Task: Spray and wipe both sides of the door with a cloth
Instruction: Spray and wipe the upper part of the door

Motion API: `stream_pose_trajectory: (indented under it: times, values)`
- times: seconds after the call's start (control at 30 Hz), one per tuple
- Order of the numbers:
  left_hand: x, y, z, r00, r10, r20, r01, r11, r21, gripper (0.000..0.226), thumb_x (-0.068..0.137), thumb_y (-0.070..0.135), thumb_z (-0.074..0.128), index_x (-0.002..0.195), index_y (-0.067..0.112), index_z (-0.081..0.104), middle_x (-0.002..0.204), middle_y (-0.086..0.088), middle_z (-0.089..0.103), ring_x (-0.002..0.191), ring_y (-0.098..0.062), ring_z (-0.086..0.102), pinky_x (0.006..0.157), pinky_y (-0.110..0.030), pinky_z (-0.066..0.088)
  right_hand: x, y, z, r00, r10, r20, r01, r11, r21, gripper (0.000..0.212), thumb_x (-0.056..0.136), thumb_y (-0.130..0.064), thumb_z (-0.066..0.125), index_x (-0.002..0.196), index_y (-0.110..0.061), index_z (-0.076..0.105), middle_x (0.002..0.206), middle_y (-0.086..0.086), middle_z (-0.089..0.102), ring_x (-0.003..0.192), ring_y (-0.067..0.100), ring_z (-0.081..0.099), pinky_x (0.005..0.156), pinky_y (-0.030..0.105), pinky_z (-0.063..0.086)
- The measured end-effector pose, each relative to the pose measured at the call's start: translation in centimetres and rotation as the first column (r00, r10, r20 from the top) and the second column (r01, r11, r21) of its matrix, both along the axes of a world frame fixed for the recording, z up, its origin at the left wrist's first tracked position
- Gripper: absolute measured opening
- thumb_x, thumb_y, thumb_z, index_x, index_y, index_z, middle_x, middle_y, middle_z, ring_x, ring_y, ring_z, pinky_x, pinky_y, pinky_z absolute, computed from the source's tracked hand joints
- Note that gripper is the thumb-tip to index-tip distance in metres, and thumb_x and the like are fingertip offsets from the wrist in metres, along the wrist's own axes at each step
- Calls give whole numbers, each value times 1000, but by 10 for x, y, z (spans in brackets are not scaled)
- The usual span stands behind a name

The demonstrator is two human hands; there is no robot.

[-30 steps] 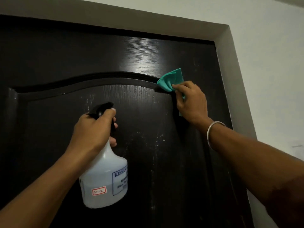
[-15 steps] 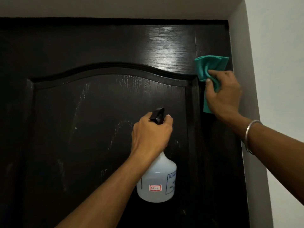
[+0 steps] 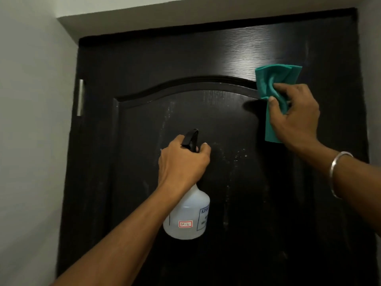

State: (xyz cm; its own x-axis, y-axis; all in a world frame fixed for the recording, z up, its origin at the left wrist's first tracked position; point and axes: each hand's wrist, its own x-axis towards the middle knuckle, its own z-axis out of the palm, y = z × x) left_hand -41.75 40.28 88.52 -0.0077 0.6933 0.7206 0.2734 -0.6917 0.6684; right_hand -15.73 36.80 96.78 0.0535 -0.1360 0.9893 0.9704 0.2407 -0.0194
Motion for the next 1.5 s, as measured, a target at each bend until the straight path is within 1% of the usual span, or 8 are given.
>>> stream_pose_trajectory:
  times: [0.7, 1.03, 1.13, 1.2, 1.27, 1.33, 1.37, 1.5]
  values:
    - [-143, 76, -30, 999, 36, -27, -37, 997, -74, 21, 89, 46, 72, 92, 30, 59, 87, 1, 72, 77, -19, 74, 79, -44, 65, -143, 61, -30, 999, 35, 38, -31, 995, -94, 38, 97, -27, 66, 133, -14, 62, 126, 11, 60, 110, 21, 60, 89, 26, 43]
    - [-167, 116, -61, 988, -75, 136, 90, 991, -103, 11, 98, 31, 64, 91, 23, 64, 84, -9, 74, 76, -29, 75, 79, -54, 64, -181, 130, -15, 966, -255, 40, 258, 960, -109, 32, 99, -19, 55, 129, -11, 62, 123, 15, 54, 109, 34, 56, 86, 46, 53]
    - [-174, 137, -76, 982, -69, 178, 90, 990, -113, 10, 100, 32, 63, 92, 27, 64, 85, -7, 73, 77, -28, 75, 78, -55, 64, -232, 165, -49, 937, -228, 263, 261, 961, -96, 24, 97, -20, 60, 118, -12, 67, 112, 13, 59, 96, 34, 56, 72, 47, 56]
    - [-182, 147, -89, 977, -31, 212, 55, 993, -109, 9, 99, 33, 64, 91, 29, 65, 85, -5, 73, 77, -24, 75, 76, -55, 64, -260, 178, -117, 771, -91, 631, 299, 926, -232, 22, 96, -27, 64, 114, -16, 70, 107, 8, 60, 90, 27, 58, 69, 42, 55]
    - [-191, 154, -101, 975, -2, 224, 27, 994, -107, 10, 99, 31, 64, 89, 27, 64, 84, -5, 72, 78, -23, 75, 75, -56, 64, -269, 169, -171, 476, 77, 876, 441, 841, -313, 21, 96, -31, 65, 113, -20, 70, 106, 3, 59, 88, 22, 57, 68, 38, 51]
    - [-200, 159, -108, 977, -5, 215, 31, 993, -117, 11, 98, 30, 64, 90, 24, 65, 83, -7, 72, 78, -25, 74, 73, -58, 63, -254, 162, -142, 229, 44, 972, 545, 822, -166, 21, 95, -32, 62, 114, -25, 69, 110, 2, 59, 95, 24, 54, 74, 39, 45]
    - [-203, 160, -111, 978, -10, 207, 37, 991, -126, 10, 98, 30, 64, 91, 23, 65, 83, -8, 72, 78, -26, 74, 72, -58, 63, -246, 160, -105, 215, -84, 973, 543, 838, -48, 21, 94, -32, 63, 113, -25, 69, 111, 3, 60, 98, 27, 54, 76, 42, 44]
    - [-218, 169, -121, 967, -3, 255, 43, 988, -149, 12, 100, 28, 64, 90, 22, 66, 79, -10, 70, 74, -29, 73, 71, -58, 63, -225, 155, 63, 748, -462, 477, 478, 873, 95, 25, 100, -30, 59, 109, -9, 69, 113, 20, 57, 95, 44, 58, 72, 51, 51]
